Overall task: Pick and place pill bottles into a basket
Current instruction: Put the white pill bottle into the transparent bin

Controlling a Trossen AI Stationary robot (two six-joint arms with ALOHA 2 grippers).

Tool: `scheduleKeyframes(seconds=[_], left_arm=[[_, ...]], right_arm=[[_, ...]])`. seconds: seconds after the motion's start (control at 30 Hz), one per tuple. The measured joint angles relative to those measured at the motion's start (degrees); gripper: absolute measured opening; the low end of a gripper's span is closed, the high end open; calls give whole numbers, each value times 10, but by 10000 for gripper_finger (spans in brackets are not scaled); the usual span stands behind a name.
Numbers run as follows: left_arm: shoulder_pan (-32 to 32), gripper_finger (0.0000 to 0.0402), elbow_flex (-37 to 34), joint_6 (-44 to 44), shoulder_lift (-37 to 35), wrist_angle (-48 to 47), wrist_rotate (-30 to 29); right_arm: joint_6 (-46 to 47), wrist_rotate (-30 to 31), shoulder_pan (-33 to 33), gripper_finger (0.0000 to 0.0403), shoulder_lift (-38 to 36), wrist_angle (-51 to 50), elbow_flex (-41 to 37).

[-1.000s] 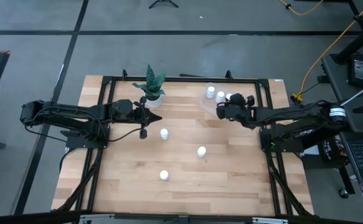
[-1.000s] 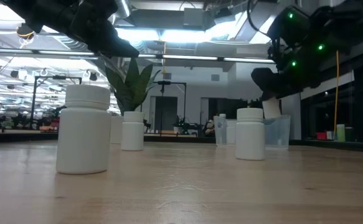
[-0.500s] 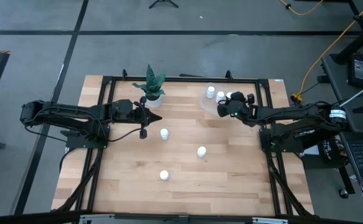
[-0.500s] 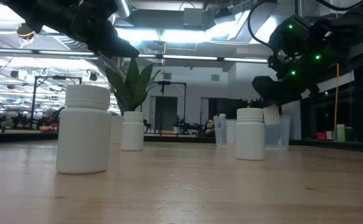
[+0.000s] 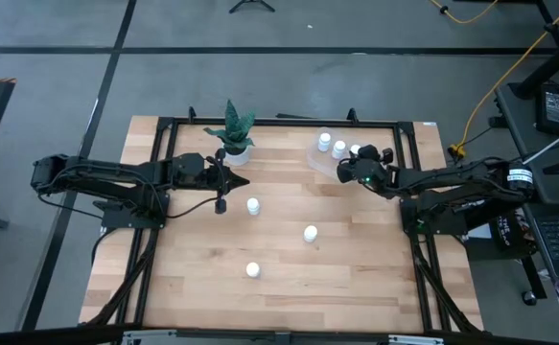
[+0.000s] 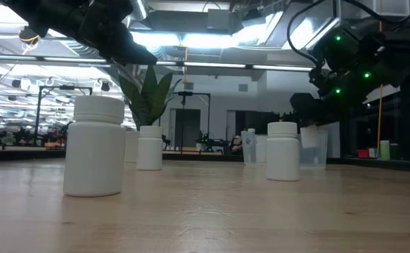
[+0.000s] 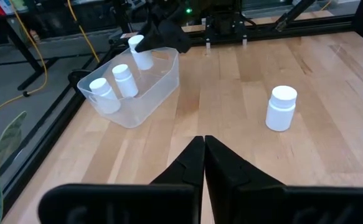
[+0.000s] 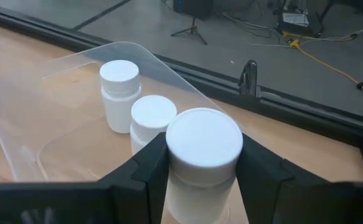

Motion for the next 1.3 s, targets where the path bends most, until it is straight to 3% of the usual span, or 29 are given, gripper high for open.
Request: scheduleKeyframes(seconds=[1.3], left_arm=[[0, 8, 0, 2, 0, 16, -2]], right_arm=[[15, 9, -24, 147, 104, 76, 2]])
